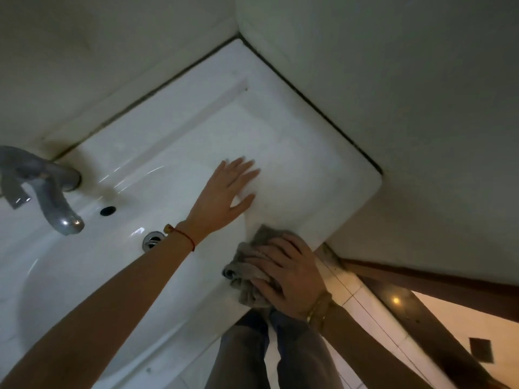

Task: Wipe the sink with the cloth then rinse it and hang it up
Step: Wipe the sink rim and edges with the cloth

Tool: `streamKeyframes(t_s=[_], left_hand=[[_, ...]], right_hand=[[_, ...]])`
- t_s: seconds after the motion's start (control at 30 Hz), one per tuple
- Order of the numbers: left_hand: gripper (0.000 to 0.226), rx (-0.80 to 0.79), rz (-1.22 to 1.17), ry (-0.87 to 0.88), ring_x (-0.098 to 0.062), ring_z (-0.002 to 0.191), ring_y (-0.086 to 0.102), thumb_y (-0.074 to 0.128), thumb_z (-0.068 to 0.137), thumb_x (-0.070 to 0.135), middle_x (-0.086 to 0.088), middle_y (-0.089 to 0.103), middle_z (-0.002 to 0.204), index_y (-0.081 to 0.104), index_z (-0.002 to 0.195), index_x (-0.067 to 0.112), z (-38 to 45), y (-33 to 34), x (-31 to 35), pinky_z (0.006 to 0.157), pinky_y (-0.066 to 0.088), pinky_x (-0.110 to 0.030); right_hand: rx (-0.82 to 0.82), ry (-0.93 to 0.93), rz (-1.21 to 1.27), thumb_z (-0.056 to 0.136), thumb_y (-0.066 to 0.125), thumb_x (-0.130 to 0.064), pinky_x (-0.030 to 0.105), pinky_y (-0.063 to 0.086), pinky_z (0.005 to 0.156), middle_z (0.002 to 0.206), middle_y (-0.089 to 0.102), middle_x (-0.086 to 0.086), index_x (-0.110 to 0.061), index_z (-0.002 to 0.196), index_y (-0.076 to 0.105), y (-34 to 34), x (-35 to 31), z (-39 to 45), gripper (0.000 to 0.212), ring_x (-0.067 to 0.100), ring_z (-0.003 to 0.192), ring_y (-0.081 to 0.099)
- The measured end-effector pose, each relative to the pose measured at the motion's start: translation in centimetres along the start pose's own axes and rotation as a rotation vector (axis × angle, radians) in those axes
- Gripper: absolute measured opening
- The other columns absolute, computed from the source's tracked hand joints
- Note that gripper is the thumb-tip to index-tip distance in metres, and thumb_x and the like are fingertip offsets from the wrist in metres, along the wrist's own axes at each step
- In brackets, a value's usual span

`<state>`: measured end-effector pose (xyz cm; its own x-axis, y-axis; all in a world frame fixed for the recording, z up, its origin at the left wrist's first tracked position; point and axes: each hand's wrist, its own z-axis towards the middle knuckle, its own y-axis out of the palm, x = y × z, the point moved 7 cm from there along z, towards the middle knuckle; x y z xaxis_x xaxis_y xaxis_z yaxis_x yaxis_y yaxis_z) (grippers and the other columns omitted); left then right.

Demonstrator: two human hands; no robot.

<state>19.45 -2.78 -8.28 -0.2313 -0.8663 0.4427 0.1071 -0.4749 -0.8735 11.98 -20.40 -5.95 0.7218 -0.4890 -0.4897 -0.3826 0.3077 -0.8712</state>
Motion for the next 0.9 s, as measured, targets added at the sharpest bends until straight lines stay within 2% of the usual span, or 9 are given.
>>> streamKeyframes(t_s=[0.13, 0.27, 0.37, 0.43, 0.5, 0.57, 0.63, 0.77, 0.9], left_hand=[[0.048, -0.027, 0.008, 0.015, -0.026, 0.149, 0.032, 0.052, 0.102, 0.033, -0.007, 0.041, 0.157, 0.048, 0.146, 0.013, -2.3, 1.1, 0.3, 0.123, 0.022, -0.052], [0.047, 0.017, 0.001, 0.03, -0.027, 0.147, 0.035, 0.056, 0.101, 0.031, -0.008, 0.043, 0.155, 0.051, 0.144, 0.012, -3.3, 0.5, 0.6, 0.123, 0.023, -0.05], [0.049, -0.027, -0.03, 0.036, -0.024, 0.149, 0.032, 0.053, 0.102, 0.035, -0.007, 0.041, 0.157, 0.049, 0.146, 0.014, -3.6, 0.6, 0.0, 0.125, 0.02, -0.047], [0.05, -0.043, -0.038, 0.038, -0.024, 0.149, 0.031, 0.05, 0.102, 0.039, -0.006, 0.041, 0.157, 0.048, 0.146, 0.016, -3.7, 0.9, -0.3, 0.125, 0.018, -0.046], [0.051, -0.056, -0.059, 0.038, -0.024, 0.149, 0.031, 0.048, 0.102, 0.041, -0.006, 0.041, 0.157, 0.048, 0.146, 0.017, -3.8, 1.0, -0.8, 0.126, 0.016, -0.044], [0.052, -0.062, -0.076, 0.045, -0.025, 0.149, 0.031, 0.047, 0.101, 0.042, -0.007, 0.041, 0.156, 0.049, 0.146, 0.017, -3.9, 1.0, -0.9, 0.126, 0.013, -0.042], [0.054, -0.075, -0.084, 0.046, -0.027, 0.148, 0.032, 0.045, 0.101, 0.044, -0.008, 0.042, 0.156, 0.048, 0.146, 0.016, -4.0, 0.9, -0.9, 0.125, 0.012, -0.041], [0.054, -0.121, -0.1, 0.045, -0.029, 0.15, 0.028, 0.045, 0.101, 0.041, -0.009, 0.038, 0.158, 0.045, 0.149, 0.015, -4.0, 1.1, -1.1, 0.125, 0.01, -0.041], [0.053, -0.147, -0.102, 0.056, -0.026, 0.152, 0.023, 0.046, 0.102, 0.038, -0.008, 0.033, 0.161, 0.041, 0.151, 0.016, -3.8, 1.3, -1.2, 0.125, 0.006, -0.039]], right_hand=[[-0.018, -0.085, -0.074, 0.096, 0.044, -0.049, 0.043, 0.033, 0.11, 0.123, 0.064, 0.0, -0.023, 0.124, 0.061, -1.5, 2.8, 0.4, 0.041, 0.023, 0.112, 0.056], [0.168, 0.184, -0.108, 0.093, 0.046, -0.049, 0.04, 0.028, 0.111, 0.108, 0.068, 0.001, -0.019, 0.107, 0.067, -5.0, 7.1, 1.2, 0.039, 0.022, 0.108, 0.054], [0.203, 0.288, -0.108, 0.089, 0.053, -0.052, 0.047, 0.032, 0.109, 0.102, 0.068, -0.004, -0.024, 0.098, 0.069, -3.2, 3.4, 0.9, 0.033, 0.02, 0.104, 0.055], [0.167, 0.18, -0.044, 0.09, 0.054, -0.053, 0.048, 0.032, 0.108, 0.106, 0.069, -0.008, -0.03, 0.107, 0.068, 0.0, -2.3, 0.4, 0.031, 0.017, 0.108, 0.057], [0.193, 0.058, 0.014, 0.089, 0.06, -0.05, 0.042, 0.03, 0.111, 0.111, 0.069, -0.01, -0.033, 0.115, 0.065, 2.7, -7.3, -0.7, 0.032, 0.014, 0.109, 0.056], [0.201, -0.015, -0.016, 0.09, 0.06, -0.048, 0.036, 0.029, 0.113, 0.113, 0.069, -0.005, -0.027, 0.117, 0.067, 3.4, -8.8, -1.1, 0.035, 0.017, 0.109, 0.057], [0.156, -0.046, -0.094, 0.093, 0.054, -0.047, 0.039, 0.03, 0.113, 0.116, 0.068, 0.001, -0.021, 0.118, 0.066, 2.9, -7.9, -1.4, 0.038, 0.022, 0.113, 0.055], [0.258, 0.223, -0.153, 0.094, 0.052, -0.043, 0.052, 0.036, 0.107, 0.116, 0.067, 0.006, -0.015, 0.115, 0.067, -0.4, -2.3, -0.5, 0.038, 0.028, 0.117, 0.054], [0.314, 0.391, -0.157, 0.089, 0.052, -0.044, 0.054, 0.033, 0.108, 0.103, 0.069, 0.003, -0.017, 0.1, 0.072, 1.7, -6.4, -0.5, 0.036, 0.027, 0.109, 0.057]])
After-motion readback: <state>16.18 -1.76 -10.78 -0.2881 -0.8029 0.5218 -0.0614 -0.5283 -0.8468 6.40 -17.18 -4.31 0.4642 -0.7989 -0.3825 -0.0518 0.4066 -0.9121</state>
